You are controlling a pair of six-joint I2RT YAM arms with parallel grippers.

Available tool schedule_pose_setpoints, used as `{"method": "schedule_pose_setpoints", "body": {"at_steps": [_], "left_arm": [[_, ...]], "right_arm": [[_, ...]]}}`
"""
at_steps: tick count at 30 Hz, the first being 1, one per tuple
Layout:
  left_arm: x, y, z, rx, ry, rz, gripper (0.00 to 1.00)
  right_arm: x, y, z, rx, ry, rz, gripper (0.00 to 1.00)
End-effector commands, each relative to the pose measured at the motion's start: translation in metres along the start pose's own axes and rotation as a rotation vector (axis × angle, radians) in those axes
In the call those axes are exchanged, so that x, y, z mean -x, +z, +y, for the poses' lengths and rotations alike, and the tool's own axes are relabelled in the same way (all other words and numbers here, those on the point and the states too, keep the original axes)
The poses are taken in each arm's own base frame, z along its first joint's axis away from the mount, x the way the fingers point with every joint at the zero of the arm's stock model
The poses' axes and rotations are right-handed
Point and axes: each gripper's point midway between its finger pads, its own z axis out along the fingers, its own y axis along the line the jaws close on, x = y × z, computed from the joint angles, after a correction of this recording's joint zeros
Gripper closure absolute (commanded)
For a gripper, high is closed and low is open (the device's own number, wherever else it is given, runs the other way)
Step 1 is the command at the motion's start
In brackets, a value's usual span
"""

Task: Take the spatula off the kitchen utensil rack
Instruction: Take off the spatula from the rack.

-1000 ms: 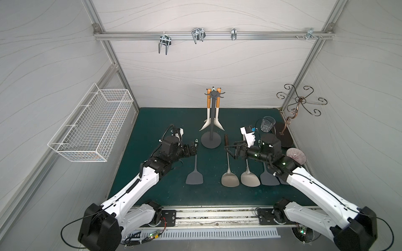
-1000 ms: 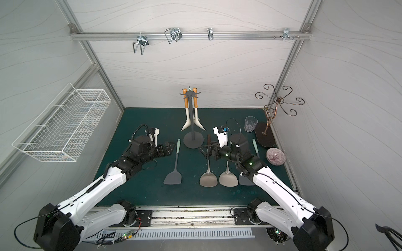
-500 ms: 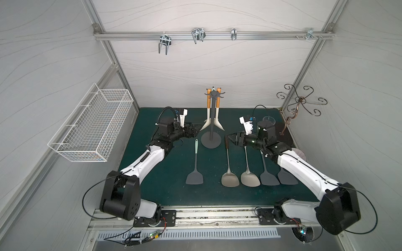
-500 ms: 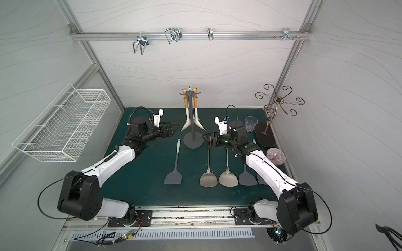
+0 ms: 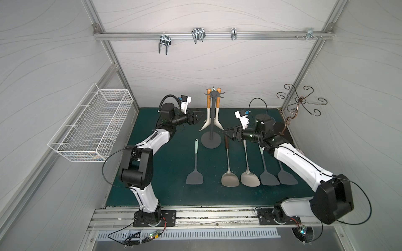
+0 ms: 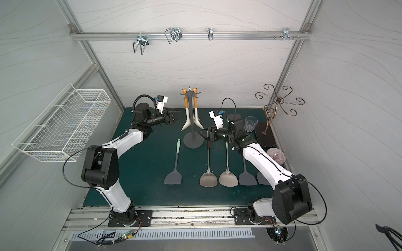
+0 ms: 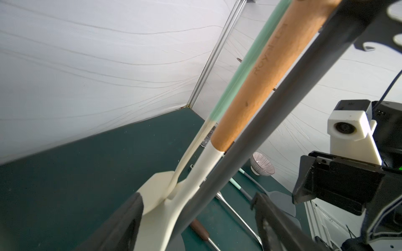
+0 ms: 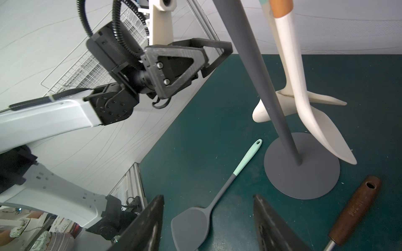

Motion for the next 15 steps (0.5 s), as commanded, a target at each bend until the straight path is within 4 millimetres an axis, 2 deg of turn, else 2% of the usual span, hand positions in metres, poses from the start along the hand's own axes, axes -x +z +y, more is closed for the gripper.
{"method": "schedule_pose_setpoints", "body": {"at_steps": [1,6,11,15], "left_arm": [[0.031,0.001,-0.017,-0.137,0.090,-0.061,0.22],[0.040,0.007,-0.014,-0.204,0.092,-0.074,0.27],[0.039,0.012,-0.012,-0.254,0.066,-0.074,0.33],[0.038,0.011,-0.019,-0.297,0.065,-0.078,0.40]], "right_arm": [[0.011,0.002,0.005,0.040,-0.050,-0.013,0.34],[0.014,0.010,-0.001,0.050,-0.061,-0.023,0.35],[0.028,0.014,-0.019,-0.035,-0.078,-0.076,0.33],[0.036,0.013,-0.018,-0.040,-0.085,-0.096,0.33]]}}
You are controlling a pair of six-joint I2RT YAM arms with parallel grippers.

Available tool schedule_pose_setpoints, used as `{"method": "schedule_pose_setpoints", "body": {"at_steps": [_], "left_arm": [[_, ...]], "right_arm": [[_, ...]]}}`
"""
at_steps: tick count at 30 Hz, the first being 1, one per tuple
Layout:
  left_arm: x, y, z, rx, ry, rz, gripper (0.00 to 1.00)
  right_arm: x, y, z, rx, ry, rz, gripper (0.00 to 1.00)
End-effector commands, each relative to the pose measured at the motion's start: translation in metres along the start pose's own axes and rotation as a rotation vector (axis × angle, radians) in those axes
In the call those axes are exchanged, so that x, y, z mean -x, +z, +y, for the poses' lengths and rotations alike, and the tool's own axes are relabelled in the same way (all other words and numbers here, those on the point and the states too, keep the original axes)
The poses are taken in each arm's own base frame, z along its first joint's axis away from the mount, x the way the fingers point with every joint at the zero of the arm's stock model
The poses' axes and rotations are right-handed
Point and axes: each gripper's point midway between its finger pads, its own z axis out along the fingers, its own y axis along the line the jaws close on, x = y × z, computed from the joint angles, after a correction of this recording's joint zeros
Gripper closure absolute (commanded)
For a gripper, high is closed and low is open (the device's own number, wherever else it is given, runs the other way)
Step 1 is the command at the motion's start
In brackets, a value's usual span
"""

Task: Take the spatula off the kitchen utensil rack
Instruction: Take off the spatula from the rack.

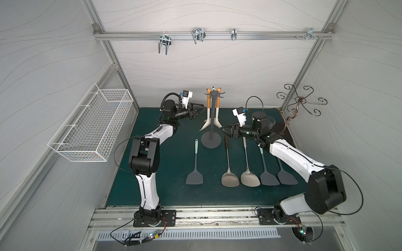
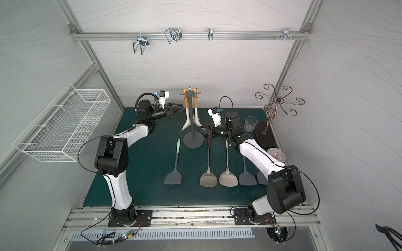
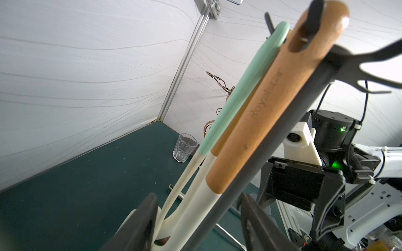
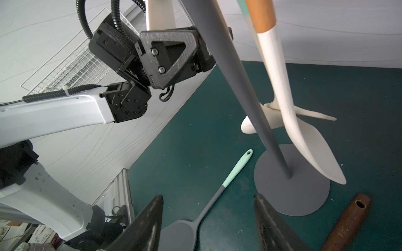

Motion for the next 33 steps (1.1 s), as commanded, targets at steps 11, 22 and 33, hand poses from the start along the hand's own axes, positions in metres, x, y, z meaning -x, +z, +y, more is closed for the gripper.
{"method": "schedule_pose_setpoints", "body": {"at_steps": [11,22,33], "left_arm": [[0.006,0.021,-0.010,-0.135,0.051,0.018,0.44],[-0.009,0.034,-0.019,-0.174,0.034,0.046,0.47],[-0.007,0.028,-0.031,-0.176,0.041,0.042,0.61]], "right_arm": [[0.027,-0.004,0.010,0.015,-0.056,-0.061,0.33],[0.026,-0.002,0.010,0.024,-0.046,-0.050,0.32],[0.023,-0.001,0.009,0.027,-0.036,-0.042,0.32]]}}
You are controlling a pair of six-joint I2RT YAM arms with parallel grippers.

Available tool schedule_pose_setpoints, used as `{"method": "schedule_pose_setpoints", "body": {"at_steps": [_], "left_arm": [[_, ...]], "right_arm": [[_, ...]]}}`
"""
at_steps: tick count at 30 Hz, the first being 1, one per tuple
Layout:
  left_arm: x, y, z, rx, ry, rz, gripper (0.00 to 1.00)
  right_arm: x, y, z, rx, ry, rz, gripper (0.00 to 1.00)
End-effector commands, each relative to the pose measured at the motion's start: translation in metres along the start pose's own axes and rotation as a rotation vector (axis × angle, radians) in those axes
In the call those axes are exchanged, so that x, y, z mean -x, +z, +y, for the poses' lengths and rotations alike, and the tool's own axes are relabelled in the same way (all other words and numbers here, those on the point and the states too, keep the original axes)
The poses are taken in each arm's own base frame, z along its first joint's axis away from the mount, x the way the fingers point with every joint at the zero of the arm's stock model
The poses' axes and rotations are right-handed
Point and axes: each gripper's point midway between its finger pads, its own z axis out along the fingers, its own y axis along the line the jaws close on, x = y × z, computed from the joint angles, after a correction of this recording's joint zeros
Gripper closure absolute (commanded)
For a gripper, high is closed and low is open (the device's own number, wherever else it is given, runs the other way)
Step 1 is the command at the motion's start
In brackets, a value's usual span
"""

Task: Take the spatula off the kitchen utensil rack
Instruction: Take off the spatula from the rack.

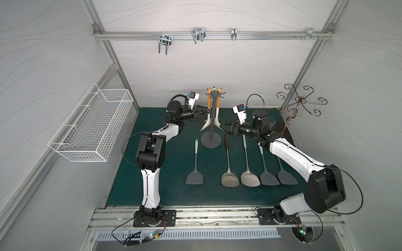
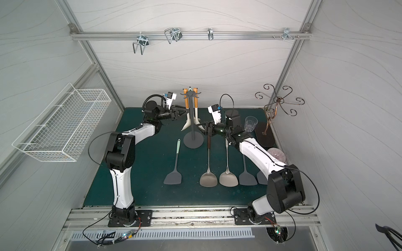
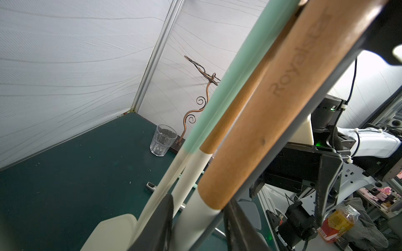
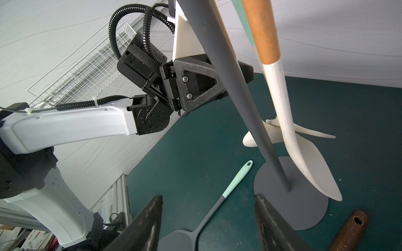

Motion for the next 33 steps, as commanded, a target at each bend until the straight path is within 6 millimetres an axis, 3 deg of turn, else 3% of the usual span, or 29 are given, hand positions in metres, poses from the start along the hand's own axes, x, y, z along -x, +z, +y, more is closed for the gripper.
{"method": "schedule_pose_setpoints", "body": {"at_steps": [1,21,33], "left_arm": [[0.017,-0.001,-0.026,-0.041,0.088,-0.016,0.62],[0.010,-0.016,-0.027,0.164,0.169,0.019,0.80],[0.008,-0.036,-0.031,0.355,0.209,0.036,0.97]], "right_arm": [[0.010,-0.001,0.005,0.016,-0.013,-0.016,0.32],[0.008,0.000,0.005,0.028,0.005,-0.013,0.32],[0.008,0.000,0.007,0.033,0.008,-0.013,0.32]]}}
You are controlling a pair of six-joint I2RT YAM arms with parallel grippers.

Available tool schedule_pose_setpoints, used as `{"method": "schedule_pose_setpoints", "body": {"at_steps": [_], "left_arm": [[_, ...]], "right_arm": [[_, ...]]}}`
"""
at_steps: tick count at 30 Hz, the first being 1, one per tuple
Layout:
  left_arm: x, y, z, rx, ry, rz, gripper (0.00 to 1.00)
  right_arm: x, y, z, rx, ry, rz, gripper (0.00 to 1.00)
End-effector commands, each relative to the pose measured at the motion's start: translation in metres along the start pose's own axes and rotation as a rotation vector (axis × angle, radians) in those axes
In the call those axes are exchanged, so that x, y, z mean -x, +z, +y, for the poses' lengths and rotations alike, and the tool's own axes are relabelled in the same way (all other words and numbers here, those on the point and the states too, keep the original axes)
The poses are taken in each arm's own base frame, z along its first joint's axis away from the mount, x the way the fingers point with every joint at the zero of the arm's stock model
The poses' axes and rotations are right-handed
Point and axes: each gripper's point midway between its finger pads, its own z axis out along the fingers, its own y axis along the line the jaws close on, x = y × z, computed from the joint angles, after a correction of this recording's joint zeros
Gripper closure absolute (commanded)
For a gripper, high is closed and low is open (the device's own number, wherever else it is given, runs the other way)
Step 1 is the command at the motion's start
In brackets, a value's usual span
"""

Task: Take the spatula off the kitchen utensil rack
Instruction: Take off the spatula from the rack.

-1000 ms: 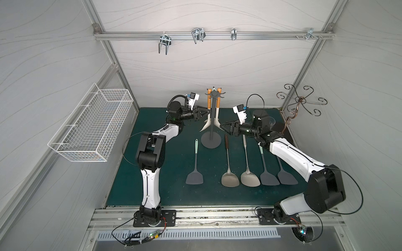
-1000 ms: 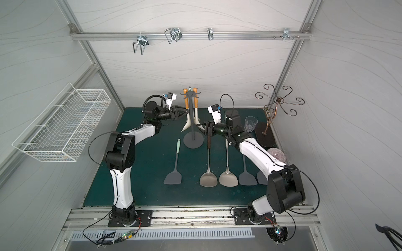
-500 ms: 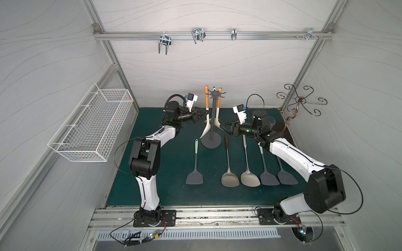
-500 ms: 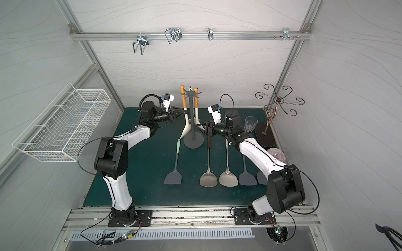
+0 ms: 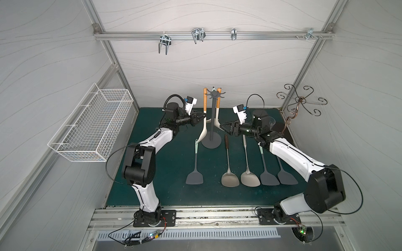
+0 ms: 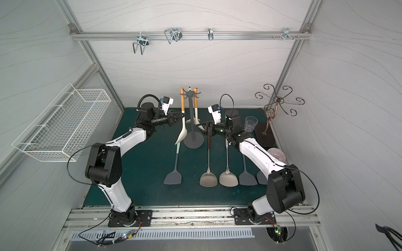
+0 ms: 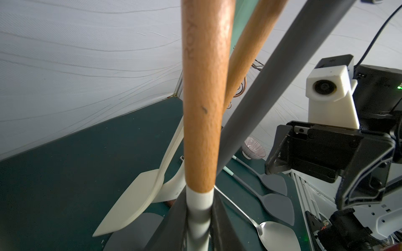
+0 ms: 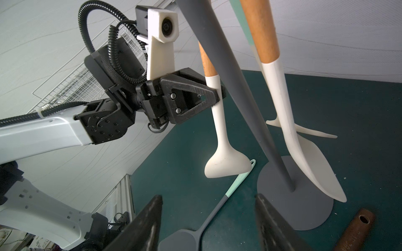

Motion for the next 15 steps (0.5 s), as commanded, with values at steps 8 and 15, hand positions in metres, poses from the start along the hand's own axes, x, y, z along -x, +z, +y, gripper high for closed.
{"method": "schedule_pose_setpoints", "body": {"at_steps": [8,15], "left_arm": [[0.025,-0.038,0.001,0.291,0.062,-0.037,1.00],[0.022,-0.079,0.005,0.585,-0.032,-0.016,1.00]], "right_arm": [[0.008,-0.004,0.014,0.033,-0.013,-0.016,0.32],[0.005,-0.012,0.027,0.036,-0.014,-0.002,0.30]]}}
